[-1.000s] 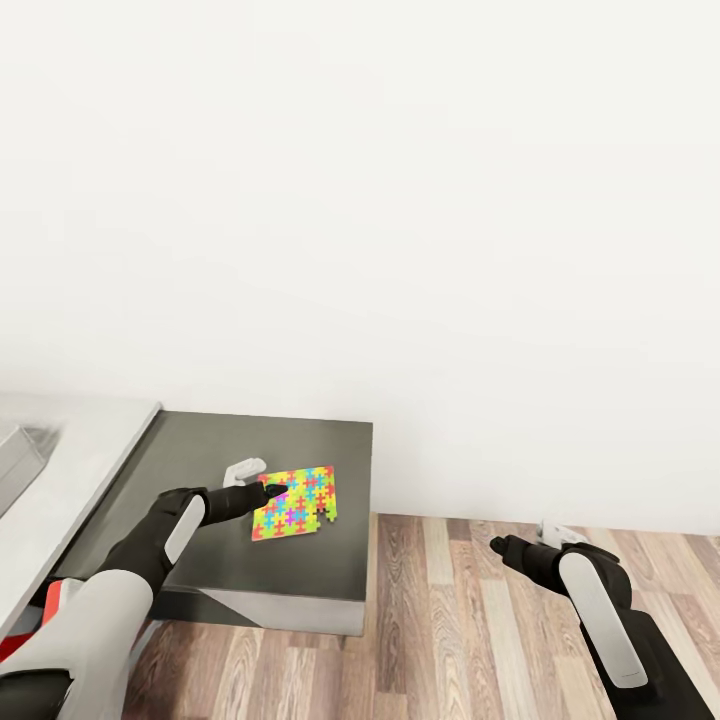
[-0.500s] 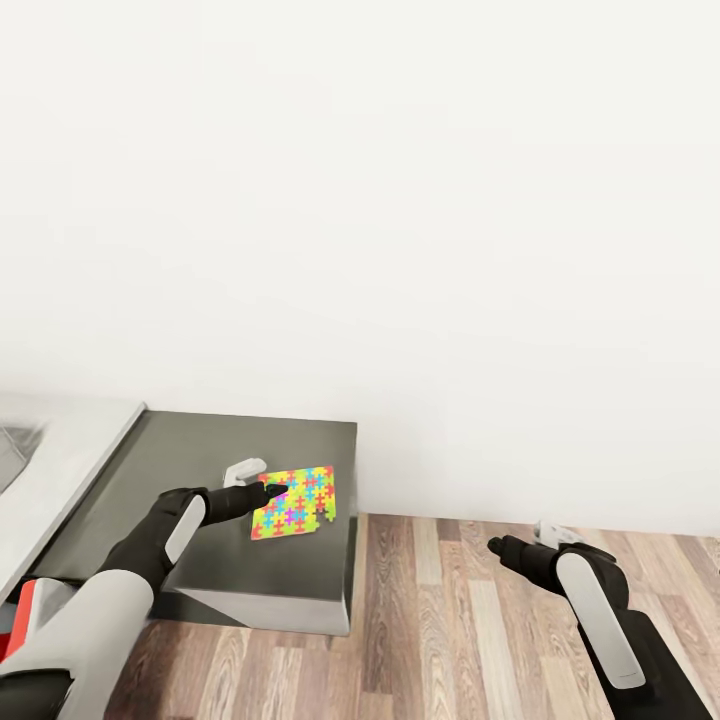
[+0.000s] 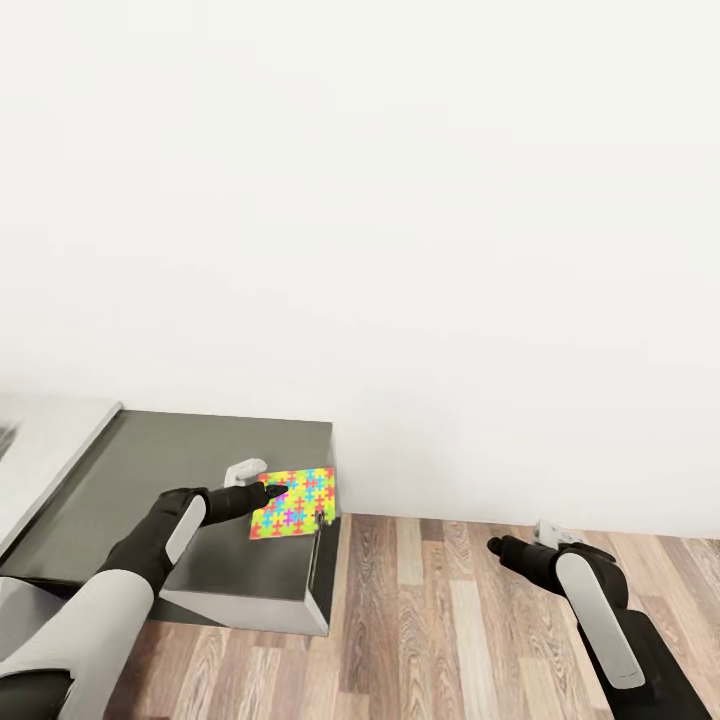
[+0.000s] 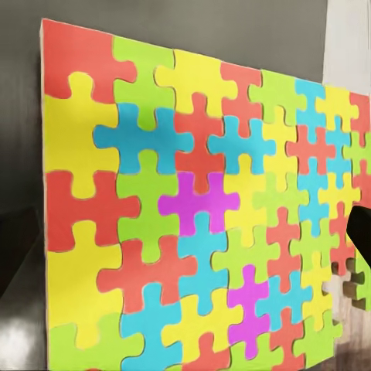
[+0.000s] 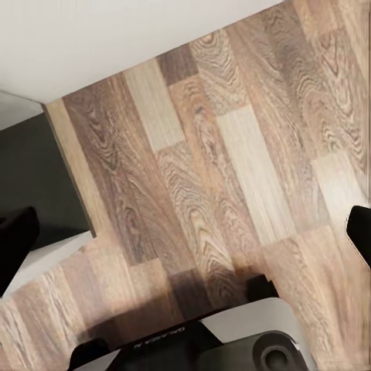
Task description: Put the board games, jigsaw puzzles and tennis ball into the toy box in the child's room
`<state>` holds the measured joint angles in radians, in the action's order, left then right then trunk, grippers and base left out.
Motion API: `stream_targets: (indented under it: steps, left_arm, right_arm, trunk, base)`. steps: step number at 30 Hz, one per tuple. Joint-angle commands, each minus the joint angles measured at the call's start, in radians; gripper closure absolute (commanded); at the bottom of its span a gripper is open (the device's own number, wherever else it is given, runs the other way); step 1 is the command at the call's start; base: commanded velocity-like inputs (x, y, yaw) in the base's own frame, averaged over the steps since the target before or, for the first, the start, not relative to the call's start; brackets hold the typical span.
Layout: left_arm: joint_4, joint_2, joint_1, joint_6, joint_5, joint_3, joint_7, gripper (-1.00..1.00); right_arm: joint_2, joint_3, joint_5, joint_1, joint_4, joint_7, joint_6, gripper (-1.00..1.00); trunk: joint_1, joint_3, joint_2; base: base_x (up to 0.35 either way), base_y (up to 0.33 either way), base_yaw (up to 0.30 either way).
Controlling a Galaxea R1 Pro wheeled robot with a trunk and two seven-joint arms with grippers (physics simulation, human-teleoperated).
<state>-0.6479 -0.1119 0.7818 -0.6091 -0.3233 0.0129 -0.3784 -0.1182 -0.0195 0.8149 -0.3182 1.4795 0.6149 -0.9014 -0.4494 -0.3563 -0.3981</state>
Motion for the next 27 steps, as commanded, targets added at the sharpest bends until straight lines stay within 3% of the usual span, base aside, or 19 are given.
stream_targets:
  steps: [1,27]
  left_arm:
    - [-0.001,0.0,0.001,-0.008,-0.005,0.002,-0.001,-1.0]
    - [-0.001,0.0,0.001,-0.008,-0.005,0.002,-0.002,-1.0]
  right_arm:
    - [0.0,0.001,0.01,-0.001,0.001,0.01,-0.002,-1.0]
    - [-0.003,0.006,0.007,-0.001,0.006,0.009,0.006,-1.0]
  trunk:
    - [-0.001,-0.002,-0.002]
    - [-0.001,-0.002,-0.002]
  base:
    - [0.0,-0.248,0.0]
    - [0.0,-0.041,0.0]
